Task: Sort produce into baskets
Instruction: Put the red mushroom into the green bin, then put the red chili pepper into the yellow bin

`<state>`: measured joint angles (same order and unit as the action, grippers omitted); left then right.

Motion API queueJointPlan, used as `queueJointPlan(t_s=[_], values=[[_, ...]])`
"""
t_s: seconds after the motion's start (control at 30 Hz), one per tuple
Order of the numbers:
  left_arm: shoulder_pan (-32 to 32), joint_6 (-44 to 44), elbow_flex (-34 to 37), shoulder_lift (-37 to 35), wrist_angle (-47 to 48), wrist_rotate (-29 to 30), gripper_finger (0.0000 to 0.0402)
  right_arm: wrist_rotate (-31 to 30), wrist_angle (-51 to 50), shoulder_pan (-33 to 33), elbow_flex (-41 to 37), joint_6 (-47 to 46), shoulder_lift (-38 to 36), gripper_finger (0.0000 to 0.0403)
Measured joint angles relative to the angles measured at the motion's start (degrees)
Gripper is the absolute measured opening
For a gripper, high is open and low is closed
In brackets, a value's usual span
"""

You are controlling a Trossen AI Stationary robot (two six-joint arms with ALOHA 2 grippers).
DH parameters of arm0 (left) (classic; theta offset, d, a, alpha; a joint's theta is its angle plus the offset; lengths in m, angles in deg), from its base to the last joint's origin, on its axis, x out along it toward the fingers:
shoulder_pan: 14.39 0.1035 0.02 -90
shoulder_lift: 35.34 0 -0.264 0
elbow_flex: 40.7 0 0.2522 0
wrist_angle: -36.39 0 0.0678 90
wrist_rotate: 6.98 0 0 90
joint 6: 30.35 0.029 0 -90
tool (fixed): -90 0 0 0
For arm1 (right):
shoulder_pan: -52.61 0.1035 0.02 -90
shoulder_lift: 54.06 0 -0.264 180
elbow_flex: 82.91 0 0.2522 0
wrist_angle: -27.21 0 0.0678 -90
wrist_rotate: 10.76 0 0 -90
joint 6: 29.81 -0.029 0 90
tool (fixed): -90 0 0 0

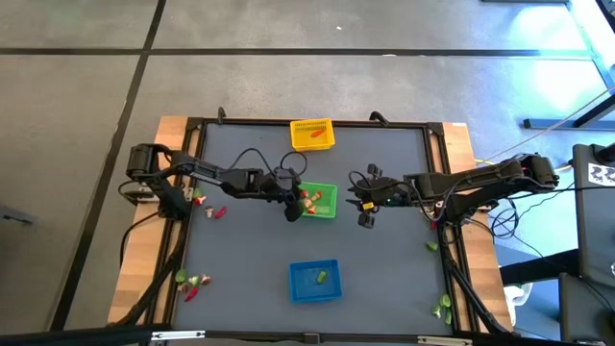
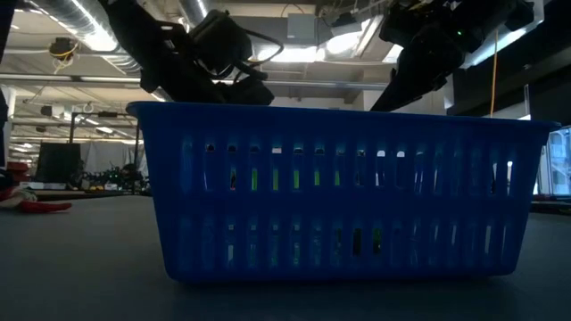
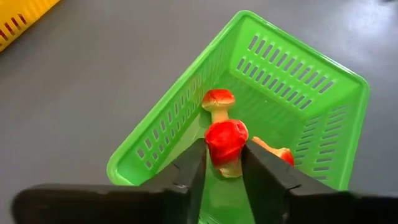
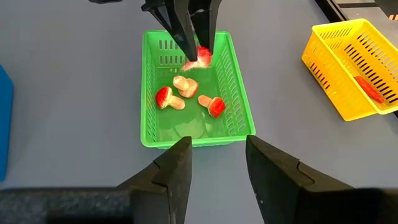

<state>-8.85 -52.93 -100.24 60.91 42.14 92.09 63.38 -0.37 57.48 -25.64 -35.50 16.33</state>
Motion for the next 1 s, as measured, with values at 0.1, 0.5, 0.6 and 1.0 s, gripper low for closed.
queueJointPlan(t_s=[0.1,0.5,0.6,1.0], values=[[0.0,0.22,0.0,-0.12,-0.01,-0.01,0.014,0.0,0.0,0.0,0.0,-0.02,0.0,0.0152],[0.0,3.15,0.02,-7.66,5.32,-0.06,0.0175,0.0,-0.04,0.0,0.0,0.0,0.0,0.0152],[-0.04,3.6,0.0,-11.25,9.05,-0.08,0.0171,0.0,-0.08,0.0,0.0,0.0,0.0,0.0152],[-0.87,-3.23,0.0,-26.95,37.4,-0.1,0.016,0.0,0.04,0.0,0.0,-0.02,0.0,0.0152]])
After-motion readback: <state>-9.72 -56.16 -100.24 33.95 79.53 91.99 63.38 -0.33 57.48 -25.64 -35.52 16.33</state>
